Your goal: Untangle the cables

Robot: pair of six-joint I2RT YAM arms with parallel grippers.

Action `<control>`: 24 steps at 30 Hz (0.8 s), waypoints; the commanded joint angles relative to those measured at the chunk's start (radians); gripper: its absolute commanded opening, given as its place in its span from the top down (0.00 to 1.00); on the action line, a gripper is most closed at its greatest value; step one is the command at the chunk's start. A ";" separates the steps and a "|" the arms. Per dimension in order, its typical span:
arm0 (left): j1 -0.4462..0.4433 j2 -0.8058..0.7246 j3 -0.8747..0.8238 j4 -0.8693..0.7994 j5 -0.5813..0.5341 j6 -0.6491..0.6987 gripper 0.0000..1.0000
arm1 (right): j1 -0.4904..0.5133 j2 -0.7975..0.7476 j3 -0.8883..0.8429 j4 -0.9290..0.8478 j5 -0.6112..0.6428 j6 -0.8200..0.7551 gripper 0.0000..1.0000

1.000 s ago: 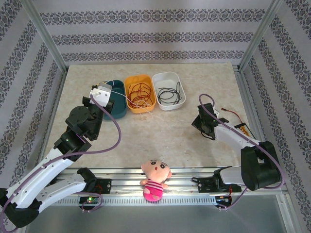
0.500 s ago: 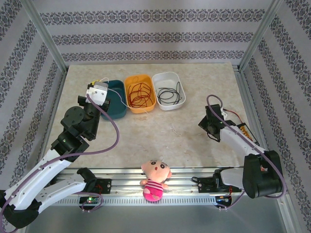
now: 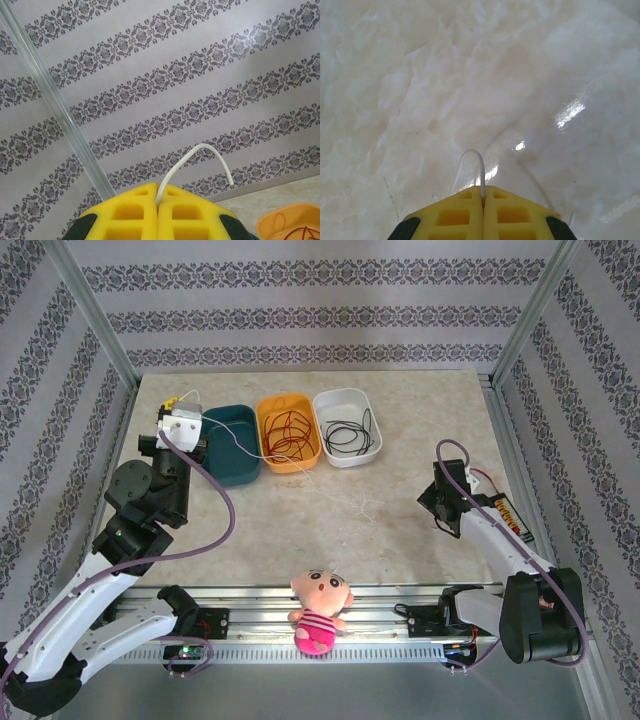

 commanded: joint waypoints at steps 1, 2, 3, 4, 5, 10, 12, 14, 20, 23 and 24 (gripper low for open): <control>0.013 0.028 0.044 -0.059 0.075 -0.076 1.00 | 0.001 -0.023 -0.004 0.037 -0.078 -0.042 1.00; 0.013 0.044 0.054 -0.076 0.127 -0.109 1.00 | 0.011 -0.026 0.003 0.046 -0.103 -0.054 1.00; 0.013 0.062 0.064 -0.088 0.183 -0.141 1.00 | 0.024 -0.030 0.014 0.047 -0.118 -0.067 1.00; 0.013 0.081 0.074 -0.095 0.223 -0.163 1.00 | 0.037 -0.034 0.022 0.048 -0.127 -0.080 0.99; 0.013 0.106 0.086 -0.108 0.265 -0.187 1.00 | 0.053 -0.039 0.032 0.050 -0.134 -0.095 0.95; 0.013 0.218 0.131 -0.090 0.385 -0.251 1.00 | 0.153 -0.078 0.074 0.061 -0.139 -0.164 0.69; 0.013 0.243 0.146 -0.069 0.410 -0.269 1.00 | 0.197 -0.100 0.090 0.069 -0.143 -0.197 0.63; 0.013 0.262 0.163 -0.056 0.424 -0.278 1.00 | 0.247 -0.125 0.097 0.105 -0.156 -0.233 0.59; 0.012 0.301 0.224 -0.054 0.434 -0.309 1.00 | 0.445 -0.128 0.085 0.276 -0.161 -0.400 0.47; 0.012 0.298 0.231 -0.043 0.458 -0.322 1.00 | 0.488 -0.058 0.061 0.431 -0.247 -0.417 0.46; 0.013 0.295 0.231 -0.036 0.466 -0.326 1.00 | 0.494 -0.022 0.050 0.497 -0.287 -0.420 0.46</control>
